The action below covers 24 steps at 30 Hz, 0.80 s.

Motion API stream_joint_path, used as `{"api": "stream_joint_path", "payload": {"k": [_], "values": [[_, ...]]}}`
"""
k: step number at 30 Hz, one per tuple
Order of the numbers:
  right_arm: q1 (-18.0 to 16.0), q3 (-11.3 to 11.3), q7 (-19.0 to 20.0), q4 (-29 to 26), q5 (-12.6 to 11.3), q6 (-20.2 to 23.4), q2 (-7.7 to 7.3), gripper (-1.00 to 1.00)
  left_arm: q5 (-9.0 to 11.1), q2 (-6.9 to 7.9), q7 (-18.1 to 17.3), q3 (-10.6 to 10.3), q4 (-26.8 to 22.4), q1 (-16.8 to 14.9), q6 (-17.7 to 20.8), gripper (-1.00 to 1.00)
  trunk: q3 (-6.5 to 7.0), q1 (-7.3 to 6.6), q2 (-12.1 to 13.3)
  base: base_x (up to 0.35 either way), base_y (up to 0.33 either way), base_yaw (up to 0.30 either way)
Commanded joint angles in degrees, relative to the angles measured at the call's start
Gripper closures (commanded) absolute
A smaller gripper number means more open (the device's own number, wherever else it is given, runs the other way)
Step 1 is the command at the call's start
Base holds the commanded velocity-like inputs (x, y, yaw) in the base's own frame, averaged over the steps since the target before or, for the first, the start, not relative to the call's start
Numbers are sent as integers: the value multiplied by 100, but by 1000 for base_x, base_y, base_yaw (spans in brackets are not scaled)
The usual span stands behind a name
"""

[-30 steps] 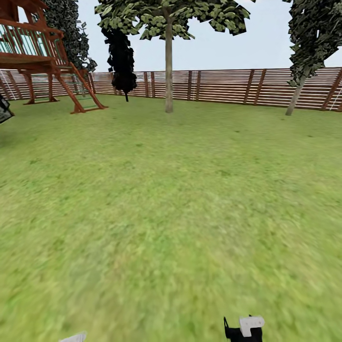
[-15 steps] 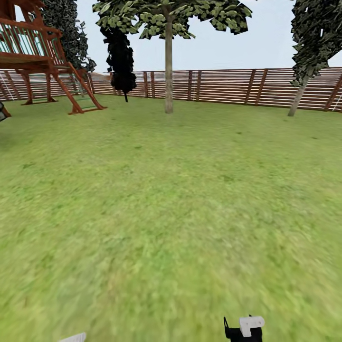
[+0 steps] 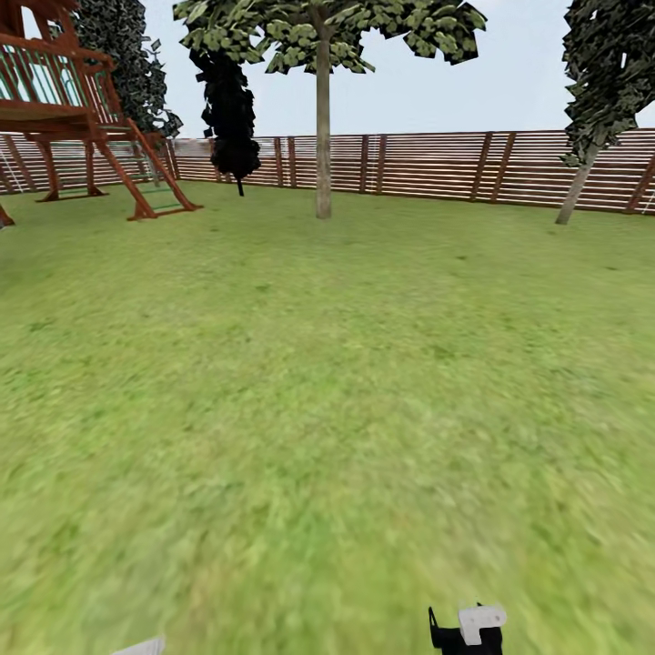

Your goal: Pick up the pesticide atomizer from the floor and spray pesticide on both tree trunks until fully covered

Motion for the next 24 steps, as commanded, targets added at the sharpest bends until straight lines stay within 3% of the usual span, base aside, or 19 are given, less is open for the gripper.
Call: {"api": "stream_joint_path", "payload": {"k": [1, 24], "values": [[-2, 51, -23, -1, -34, -8, 0, -100, 44, 1, 4, -48, 1, -2, -15, 100, -5, 3, -2, 339, 0, 0], [-2, 51, -24, -1, -34, -8, 0, -100, 43, 1, 4, -48, 1, -2, -15, 100, -5, 3, -2, 339, 0, 0]]}}
